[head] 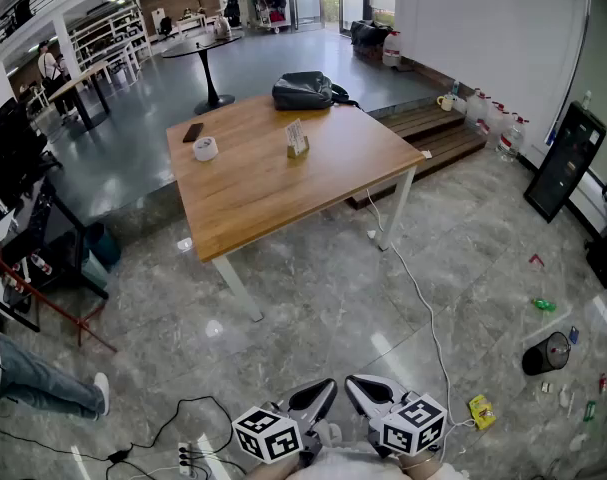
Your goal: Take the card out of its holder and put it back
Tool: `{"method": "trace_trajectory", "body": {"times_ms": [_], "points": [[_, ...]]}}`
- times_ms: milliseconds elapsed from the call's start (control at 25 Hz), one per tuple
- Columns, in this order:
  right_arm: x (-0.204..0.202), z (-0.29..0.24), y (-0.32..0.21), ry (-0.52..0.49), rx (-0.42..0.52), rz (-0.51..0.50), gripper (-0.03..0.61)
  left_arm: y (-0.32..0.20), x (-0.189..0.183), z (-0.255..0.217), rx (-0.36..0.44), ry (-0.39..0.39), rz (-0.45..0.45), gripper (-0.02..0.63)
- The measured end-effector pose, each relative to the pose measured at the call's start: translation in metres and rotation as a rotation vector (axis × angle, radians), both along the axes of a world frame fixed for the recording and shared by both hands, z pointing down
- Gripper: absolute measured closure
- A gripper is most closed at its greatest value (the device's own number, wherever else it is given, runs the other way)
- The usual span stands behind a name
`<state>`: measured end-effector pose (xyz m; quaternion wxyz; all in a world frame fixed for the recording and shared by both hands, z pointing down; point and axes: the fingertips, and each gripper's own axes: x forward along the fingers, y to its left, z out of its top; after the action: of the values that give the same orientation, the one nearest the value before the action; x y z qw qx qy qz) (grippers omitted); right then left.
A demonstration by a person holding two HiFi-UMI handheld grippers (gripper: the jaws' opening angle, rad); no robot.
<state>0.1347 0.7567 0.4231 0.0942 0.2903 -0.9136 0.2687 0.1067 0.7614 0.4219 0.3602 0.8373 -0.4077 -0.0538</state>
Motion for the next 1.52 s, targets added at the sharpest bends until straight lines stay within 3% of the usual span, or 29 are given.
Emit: {"method": "trace_trajectory", "body": {"times_ms": [440, 800, 1040, 1520], "points": [[-0.013, 0.008, -0.071, -0.015, 0.0, -0.004, 0.578, -0.067, -0.004, 0.014, -0.006, -0.016, 0.029, 0.606], [-0.053, -0.003, -0.212, -0.021, 0.041, 0.034, 0.578, -0.212, -0.049, 0.002, 0.028, -0.014, 0.051, 0.606], [-0.092, -0.026, -0.317, -0.036, 0.077, 0.062, 0.578, -0.314, -0.091, -0.023, 0.094, -0.074, 0.088, 0.606], [-0.129, -0.009, -0.418, -0.021, 0.021, 0.061, 0.578, -0.418, -0.125, -0.006, 0.01, -0.015, 0.093, 0.606]]}}
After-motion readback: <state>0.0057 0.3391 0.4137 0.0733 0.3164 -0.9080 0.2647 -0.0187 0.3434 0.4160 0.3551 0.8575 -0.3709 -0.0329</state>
